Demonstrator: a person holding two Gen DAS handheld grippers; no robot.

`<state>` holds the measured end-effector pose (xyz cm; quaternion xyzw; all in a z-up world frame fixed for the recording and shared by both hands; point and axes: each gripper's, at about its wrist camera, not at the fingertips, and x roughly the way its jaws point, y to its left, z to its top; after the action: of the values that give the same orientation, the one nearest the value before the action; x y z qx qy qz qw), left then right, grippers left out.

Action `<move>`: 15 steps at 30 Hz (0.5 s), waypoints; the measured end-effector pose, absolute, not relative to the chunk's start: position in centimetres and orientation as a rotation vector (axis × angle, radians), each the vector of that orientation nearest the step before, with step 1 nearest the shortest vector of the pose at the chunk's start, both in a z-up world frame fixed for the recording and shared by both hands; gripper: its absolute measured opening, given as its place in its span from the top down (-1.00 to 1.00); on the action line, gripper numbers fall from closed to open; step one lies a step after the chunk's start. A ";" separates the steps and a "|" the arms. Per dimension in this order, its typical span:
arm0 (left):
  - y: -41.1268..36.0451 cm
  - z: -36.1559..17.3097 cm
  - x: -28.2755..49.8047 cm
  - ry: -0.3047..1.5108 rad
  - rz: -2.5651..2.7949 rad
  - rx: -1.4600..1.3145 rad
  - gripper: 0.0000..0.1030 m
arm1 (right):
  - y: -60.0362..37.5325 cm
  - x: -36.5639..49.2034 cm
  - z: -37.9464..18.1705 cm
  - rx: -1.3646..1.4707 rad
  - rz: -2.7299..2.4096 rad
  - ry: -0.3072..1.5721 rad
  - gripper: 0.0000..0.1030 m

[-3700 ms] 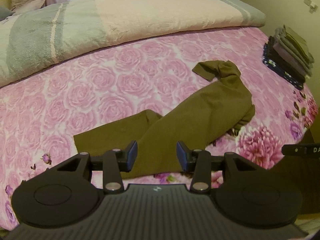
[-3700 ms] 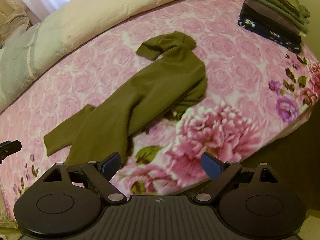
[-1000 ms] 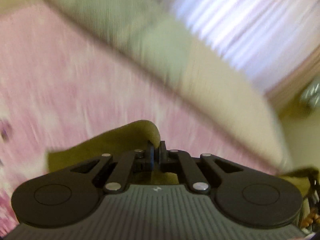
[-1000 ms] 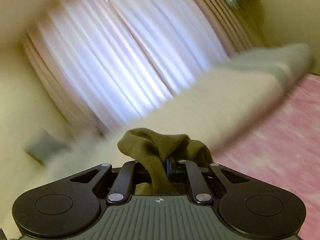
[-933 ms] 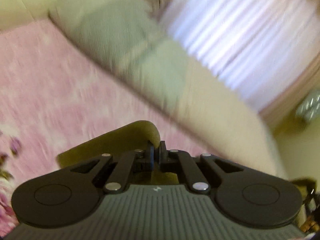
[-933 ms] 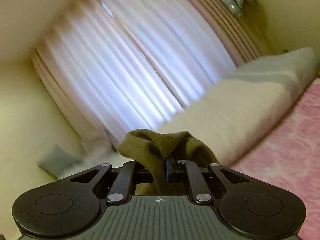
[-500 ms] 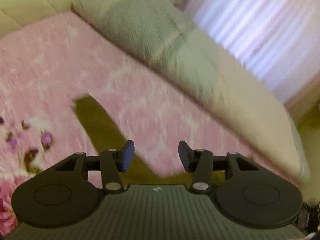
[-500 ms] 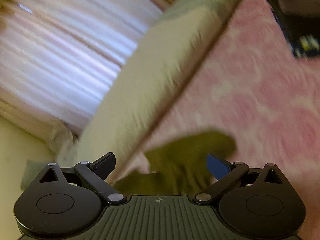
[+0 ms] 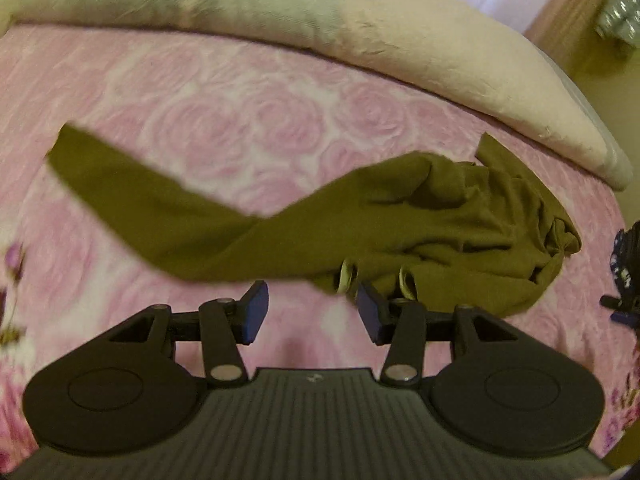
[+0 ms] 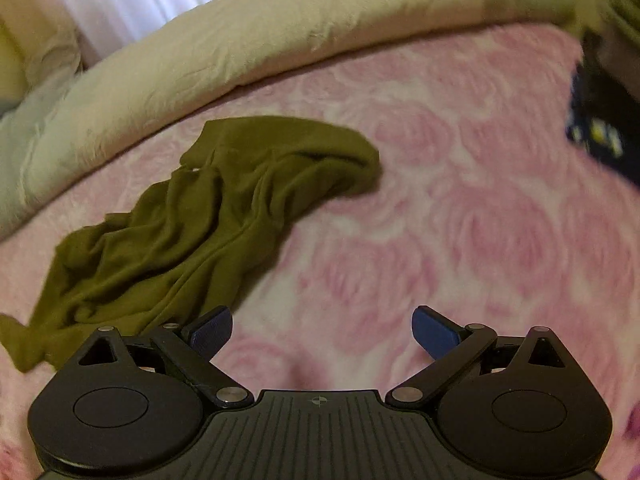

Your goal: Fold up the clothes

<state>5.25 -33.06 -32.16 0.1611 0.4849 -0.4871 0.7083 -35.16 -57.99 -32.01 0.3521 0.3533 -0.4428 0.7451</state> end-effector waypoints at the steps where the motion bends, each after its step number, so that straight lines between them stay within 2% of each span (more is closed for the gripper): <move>1: -34.0 -32.3 5.4 1.065 -1.091 0.370 0.14 | -58.8 -34.7 -32.0 0.743 -0.968 0.785 -0.93; 4: -36.9 -33.1 6.2 1.034 -1.113 0.406 0.13 | -62.1 -33.5 -31.9 0.667 -0.959 0.795 -0.92; 6: -38.8 -33.7 6.7 1.016 -1.124 0.433 0.13 | -64.8 -32.7 -31.8 0.632 -0.943 0.784 -0.81; 8: -40.7 -34.4 6.9 1.000 -1.147 0.461 0.06 | -67.6 -32.0 -32.1 0.607 -0.936 0.781 -0.81; 11: -43.1 -35.6 6.9 0.973 -1.201 0.515 -0.05 | -71.5 -30.1 -33.4 0.579 -0.918 0.788 -0.81; 15: -46.0 -38.3 7.0 0.982 -1.267 0.584 -0.04 | -75.8 -27.0 -36.7 0.595 -0.886 0.822 -0.81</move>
<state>7.01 -45.96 -38.26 0.2578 0.4335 -0.5593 0.6578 -26.98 -75.75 -36.68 0.2753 0.3805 -0.4102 0.7818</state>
